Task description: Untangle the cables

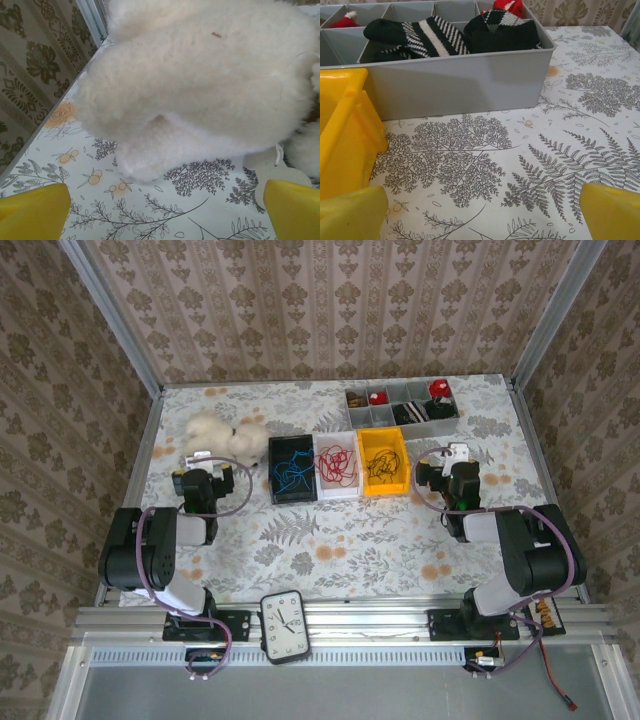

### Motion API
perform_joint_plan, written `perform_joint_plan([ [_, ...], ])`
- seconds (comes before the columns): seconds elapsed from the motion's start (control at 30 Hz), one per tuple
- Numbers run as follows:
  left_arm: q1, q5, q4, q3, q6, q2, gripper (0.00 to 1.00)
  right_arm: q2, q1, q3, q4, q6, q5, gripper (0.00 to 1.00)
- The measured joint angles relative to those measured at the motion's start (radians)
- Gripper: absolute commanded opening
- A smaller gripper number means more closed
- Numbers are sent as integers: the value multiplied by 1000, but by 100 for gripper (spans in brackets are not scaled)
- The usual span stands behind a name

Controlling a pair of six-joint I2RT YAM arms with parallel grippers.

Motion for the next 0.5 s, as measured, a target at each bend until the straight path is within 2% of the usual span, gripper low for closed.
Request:
perform_joint_plan([
  [0.5,0,10,15,0,0,0,100,1,-46,4,-19,1,-38,100],
])
